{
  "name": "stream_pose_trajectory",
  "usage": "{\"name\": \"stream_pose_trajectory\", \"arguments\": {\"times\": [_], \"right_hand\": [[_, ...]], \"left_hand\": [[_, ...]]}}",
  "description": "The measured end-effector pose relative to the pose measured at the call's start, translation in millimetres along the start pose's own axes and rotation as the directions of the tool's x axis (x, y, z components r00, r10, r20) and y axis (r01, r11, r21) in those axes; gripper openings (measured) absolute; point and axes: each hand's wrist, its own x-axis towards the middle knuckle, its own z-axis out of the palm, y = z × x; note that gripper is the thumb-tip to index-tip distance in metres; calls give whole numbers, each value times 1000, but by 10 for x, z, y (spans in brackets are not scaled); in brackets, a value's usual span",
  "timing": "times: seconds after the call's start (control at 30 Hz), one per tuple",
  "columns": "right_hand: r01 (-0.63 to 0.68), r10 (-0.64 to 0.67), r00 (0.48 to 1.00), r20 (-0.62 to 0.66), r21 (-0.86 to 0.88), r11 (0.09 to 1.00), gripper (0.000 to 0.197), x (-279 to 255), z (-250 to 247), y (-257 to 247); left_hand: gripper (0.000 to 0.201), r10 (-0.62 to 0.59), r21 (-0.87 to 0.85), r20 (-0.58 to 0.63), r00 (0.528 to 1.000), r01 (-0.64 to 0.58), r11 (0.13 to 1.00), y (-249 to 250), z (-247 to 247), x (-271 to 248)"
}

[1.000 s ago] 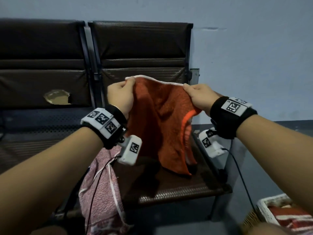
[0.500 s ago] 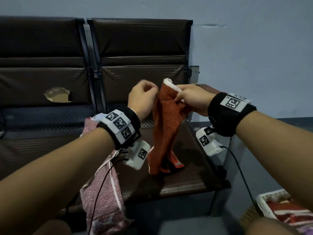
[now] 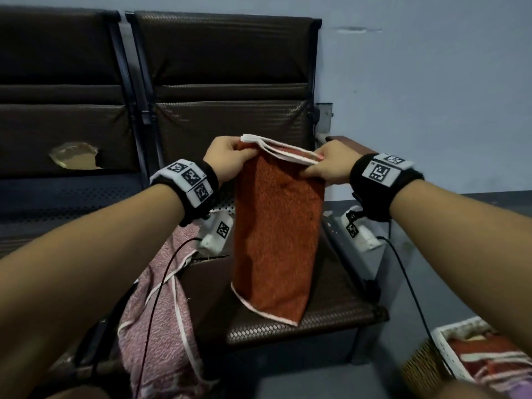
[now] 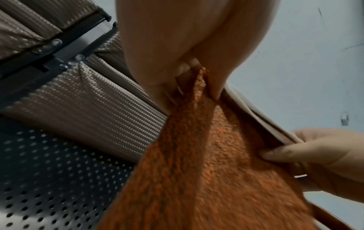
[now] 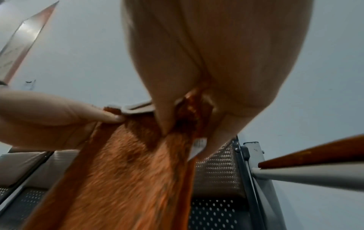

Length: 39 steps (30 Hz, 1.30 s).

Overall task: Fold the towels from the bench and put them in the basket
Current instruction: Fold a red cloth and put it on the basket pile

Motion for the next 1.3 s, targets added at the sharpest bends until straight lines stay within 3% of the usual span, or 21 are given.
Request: {"name": "stream_pose_trajectory", "arguments": {"times": [0.13,0.2,0.27,0.4,0.47,0.53,0.63,0.77,0.83,0.9,0.97,1.03,1.1,1.17,1.23,1.3], "right_hand": [[124,-73,917,-392,108,986,14,190,77,-2],[216,-89,877,-473,222,951,13,224,106,-57],[277,-113,872,-477,291,916,12,205,141,-67],[242,-150,939,-311,281,929,19,58,368,110],[183,-148,974,-171,209,961,20,-45,544,243],[148,-150,989,13,105,983,20,-155,727,380],[58,-58,952,299,8,998,13,-305,1031,591],[-286,160,812,561,143,948,13,-450,1300,785],[-384,190,751,632,184,905,6,-462,1293,818],[-404,148,740,656,258,878,8,-426,1258,833],[-369,93,803,588,369,853,12,-347,1277,856],[-321,97,898,430,487,812,11,-243,1351,871],[-255,124,958,258,575,778,13,-110,1449,862],[-216,162,976,144,579,786,21,10,1527,817],[-258,222,966,131,527,810,23,93,1604,777],[-370,309,928,210,412,833,20,133,1696,787]], "left_hand": [[18,145,-14,-190,971,-150,989,87,15,305],[17,199,-85,-213,957,-221,972,155,-39,391],[21,216,-178,-197,956,-252,951,151,-100,359],[33,132,-195,-85,988,-147,970,-226,-145,25],[33,44,-87,16,999,-42,995,-533,-139,-213],[25,-81,80,174,981,68,994,-803,-138,-452],[6,-308,383,384,870,154,911,-1091,-122,-709],[15,-516,380,524,677,356,853,-1213,-1,-915],[12,-556,381,519,649,407,830,-1201,45,-942],[22,-575,281,497,650,505,816,-1188,52,-932],[40,-579,118,507,639,613,781,-1233,20,-888],[32,-576,129,532,620,614,779,-1303,11,-893],[16,-595,246,476,648,551,797,-1434,65,-886],[13,-566,231,380,731,518,824,-1588,174,-827],[13,-525,159,281,803,501,851,-1699,292,-755],[22,-503,175,176,846,476,862,-1793,394,-709]]}}
